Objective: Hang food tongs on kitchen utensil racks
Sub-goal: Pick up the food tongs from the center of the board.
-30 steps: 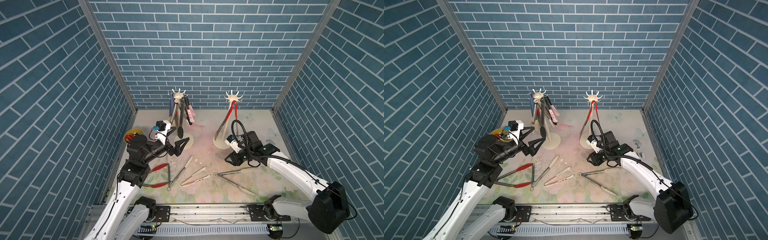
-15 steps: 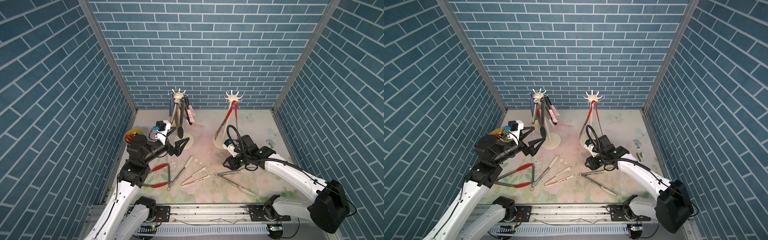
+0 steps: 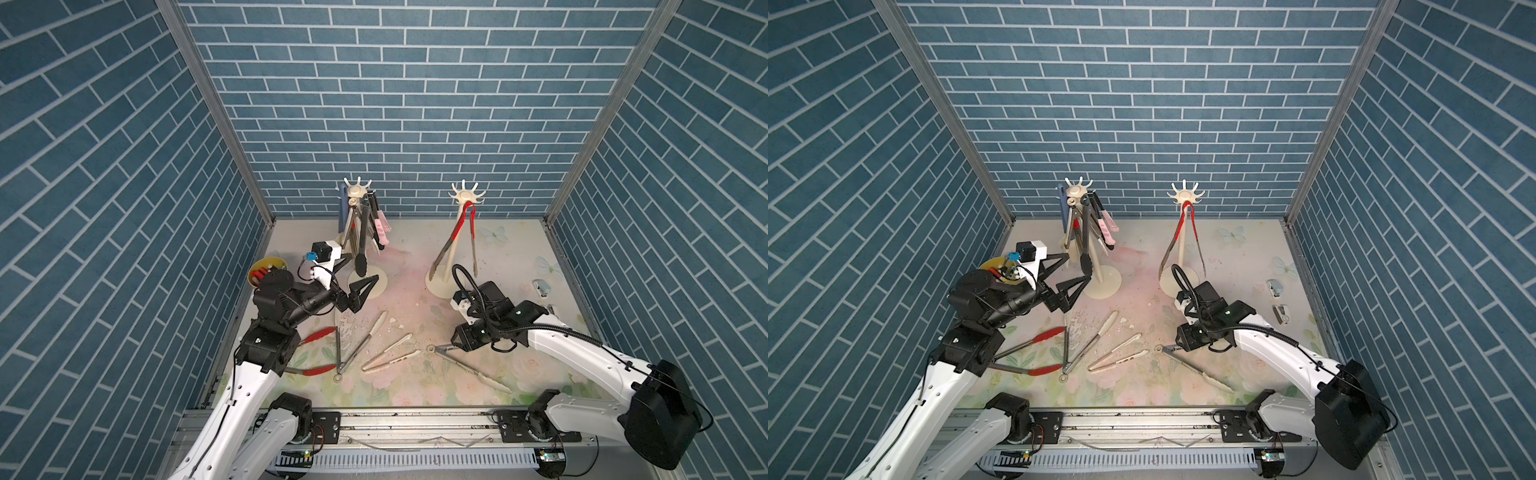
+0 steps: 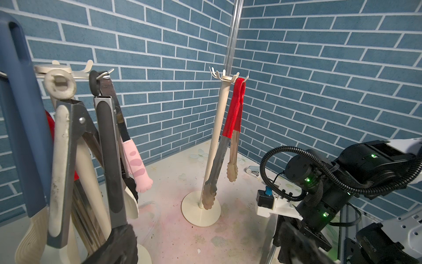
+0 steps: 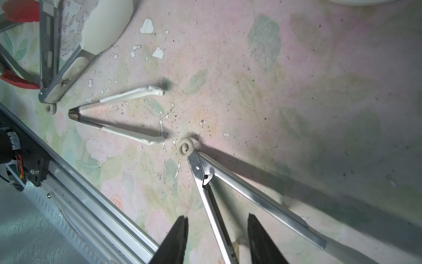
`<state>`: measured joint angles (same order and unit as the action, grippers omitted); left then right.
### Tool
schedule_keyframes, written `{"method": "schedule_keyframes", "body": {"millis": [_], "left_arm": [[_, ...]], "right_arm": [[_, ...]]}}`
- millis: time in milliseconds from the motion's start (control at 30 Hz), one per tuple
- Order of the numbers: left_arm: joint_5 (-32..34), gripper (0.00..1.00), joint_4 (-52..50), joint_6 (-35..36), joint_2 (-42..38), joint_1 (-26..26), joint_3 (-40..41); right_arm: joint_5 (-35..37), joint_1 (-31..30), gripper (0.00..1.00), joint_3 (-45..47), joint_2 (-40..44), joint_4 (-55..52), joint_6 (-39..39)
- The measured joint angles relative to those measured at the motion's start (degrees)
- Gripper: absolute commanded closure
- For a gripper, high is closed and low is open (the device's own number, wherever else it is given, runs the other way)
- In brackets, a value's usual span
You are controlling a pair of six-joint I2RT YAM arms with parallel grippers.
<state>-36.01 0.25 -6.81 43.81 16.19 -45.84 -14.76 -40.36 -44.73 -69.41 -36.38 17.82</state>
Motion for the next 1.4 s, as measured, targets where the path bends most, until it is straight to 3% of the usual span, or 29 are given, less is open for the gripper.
{"method": "schedule_keyframes", "body": {"millis": [1400], "left_arm": [[0.0, 0.01, 0.0, 0.0, -0.2, 0.2, 0.0]], "right_arm": [[5.6, -7.8, 0.59, 6.0, -0.1, -3.5, 7.9]]}}
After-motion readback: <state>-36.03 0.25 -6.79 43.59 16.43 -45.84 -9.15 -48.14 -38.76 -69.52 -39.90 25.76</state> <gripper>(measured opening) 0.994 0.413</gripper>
